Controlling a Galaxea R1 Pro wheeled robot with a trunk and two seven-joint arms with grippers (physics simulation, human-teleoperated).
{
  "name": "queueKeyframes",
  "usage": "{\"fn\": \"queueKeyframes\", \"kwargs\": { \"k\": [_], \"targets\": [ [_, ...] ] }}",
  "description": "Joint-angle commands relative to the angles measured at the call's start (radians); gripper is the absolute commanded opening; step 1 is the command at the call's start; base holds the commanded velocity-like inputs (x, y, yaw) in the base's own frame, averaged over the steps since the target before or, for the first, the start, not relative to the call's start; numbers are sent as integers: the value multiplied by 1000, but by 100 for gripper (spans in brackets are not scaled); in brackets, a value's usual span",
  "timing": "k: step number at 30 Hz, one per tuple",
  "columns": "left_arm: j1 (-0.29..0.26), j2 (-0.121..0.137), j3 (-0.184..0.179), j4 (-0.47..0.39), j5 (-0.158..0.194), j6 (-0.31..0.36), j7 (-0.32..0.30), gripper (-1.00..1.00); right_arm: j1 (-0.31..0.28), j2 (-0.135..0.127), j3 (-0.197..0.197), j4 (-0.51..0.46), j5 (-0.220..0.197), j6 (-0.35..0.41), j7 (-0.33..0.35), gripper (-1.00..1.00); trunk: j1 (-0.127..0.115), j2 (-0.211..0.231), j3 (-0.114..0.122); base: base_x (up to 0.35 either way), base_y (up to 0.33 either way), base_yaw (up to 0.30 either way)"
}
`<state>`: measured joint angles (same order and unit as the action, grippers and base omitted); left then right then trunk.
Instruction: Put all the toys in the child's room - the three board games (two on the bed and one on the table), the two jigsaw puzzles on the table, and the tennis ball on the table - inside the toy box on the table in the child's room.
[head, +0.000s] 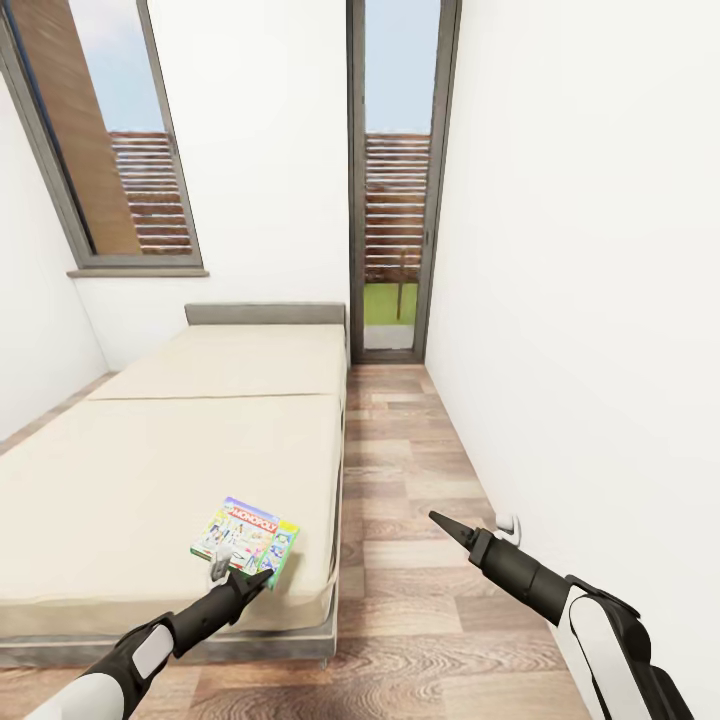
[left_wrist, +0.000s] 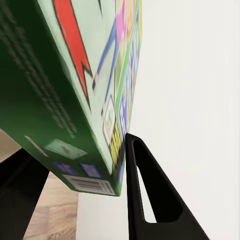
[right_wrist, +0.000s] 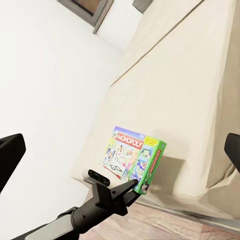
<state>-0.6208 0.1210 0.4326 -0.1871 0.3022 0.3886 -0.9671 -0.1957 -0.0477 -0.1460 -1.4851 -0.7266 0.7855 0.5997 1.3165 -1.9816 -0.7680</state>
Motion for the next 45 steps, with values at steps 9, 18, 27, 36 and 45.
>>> {"fn": "queueKeyframes", "kwargs": {
  "k": [9, 18, 27, 36, 45],
  "targets": [
    [0, 1, -2, 0, 6, 9, -2, -100, -1, 0, -1, 0, -2, 6, 2, 100, -35, 63, 27, 0, 0, 0],
    [0, 7, -2, -3, 5, 18, -16, -100, -1, 0, -1, 0, -2, 6, 2, 100, -69, 126, 56, 0, 0, 0],
    [-2, 44, -12, -48, -3, 127, -163, -100, -1, 0, -1, 0, -2, 6, 2, 100, -104, 189, 84, 0, 0, 0],
    [-1, 160, -78, -289, -10, 396, -248, -100, -1, 0, -1, 1, -2, 6, 1, 100, -138, 252, 112, 0, 0, 0],
    [-2, 325, -268, -417, -15, 533, -313, -100, -1, 0, -3, 1, -1, 6, 0, 100, -173, 315, 140, 0, 0, 0]
  ]
}}
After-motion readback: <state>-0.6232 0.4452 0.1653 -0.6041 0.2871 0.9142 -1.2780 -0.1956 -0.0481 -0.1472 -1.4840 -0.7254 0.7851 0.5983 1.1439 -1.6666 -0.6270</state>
